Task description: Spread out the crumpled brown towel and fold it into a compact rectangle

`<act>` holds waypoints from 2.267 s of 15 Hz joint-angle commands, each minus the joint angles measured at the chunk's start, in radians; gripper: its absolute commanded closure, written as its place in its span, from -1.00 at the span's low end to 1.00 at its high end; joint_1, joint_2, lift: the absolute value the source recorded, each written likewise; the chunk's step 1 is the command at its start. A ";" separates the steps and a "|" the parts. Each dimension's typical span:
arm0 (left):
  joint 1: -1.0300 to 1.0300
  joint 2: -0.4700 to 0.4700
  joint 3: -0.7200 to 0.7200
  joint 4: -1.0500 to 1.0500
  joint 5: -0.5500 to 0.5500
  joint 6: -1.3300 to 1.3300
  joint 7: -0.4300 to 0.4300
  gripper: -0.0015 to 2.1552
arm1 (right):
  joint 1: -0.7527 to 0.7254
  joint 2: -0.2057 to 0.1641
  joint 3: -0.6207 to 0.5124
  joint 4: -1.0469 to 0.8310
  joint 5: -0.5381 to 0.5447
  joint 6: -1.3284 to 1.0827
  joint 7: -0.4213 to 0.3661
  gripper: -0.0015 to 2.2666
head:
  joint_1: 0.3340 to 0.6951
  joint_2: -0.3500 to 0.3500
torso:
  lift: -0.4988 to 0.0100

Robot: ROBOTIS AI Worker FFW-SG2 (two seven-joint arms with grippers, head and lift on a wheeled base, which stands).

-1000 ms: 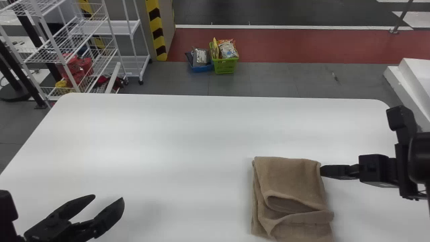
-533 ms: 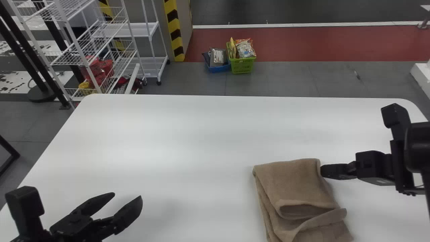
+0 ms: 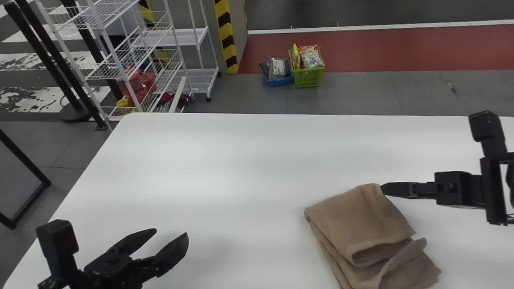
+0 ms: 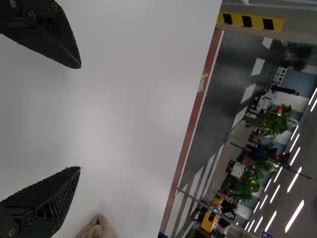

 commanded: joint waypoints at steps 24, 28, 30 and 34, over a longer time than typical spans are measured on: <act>-0.002 -0.003 0.019 0.014 0.015 -0.003 -0.014 -0.92 | 0.245 -0.026 0.273 -0.395 0.269 0.179 0.172 -0.81 | 1.00 0.71 | 0.46; -0.001 -0.003 0.024 0.015 0.018 -0.006 -0.018 -0.92 | 0.277 -0.058 0.339 -0.474 0.319 0.179 0.172 -0.81 | 1.00 0.81 | 0.46; -0.001 -0.003 0.024 0.014 0.017 -0.006 -0.018 -0.92 | 0.311 -0.082 0.373 -0.494 0.365 0.179 0.172 -0.81 | 1.00 0.83 | 0.46; -0.002 -0.003 0.019 0.015 0.015 -0.006 -0.014 -0.92 | 0.357 -0.116 0.376 -0.510 0.378 0.179 0.172 -0.81 | 1.00 0.80 | 0.46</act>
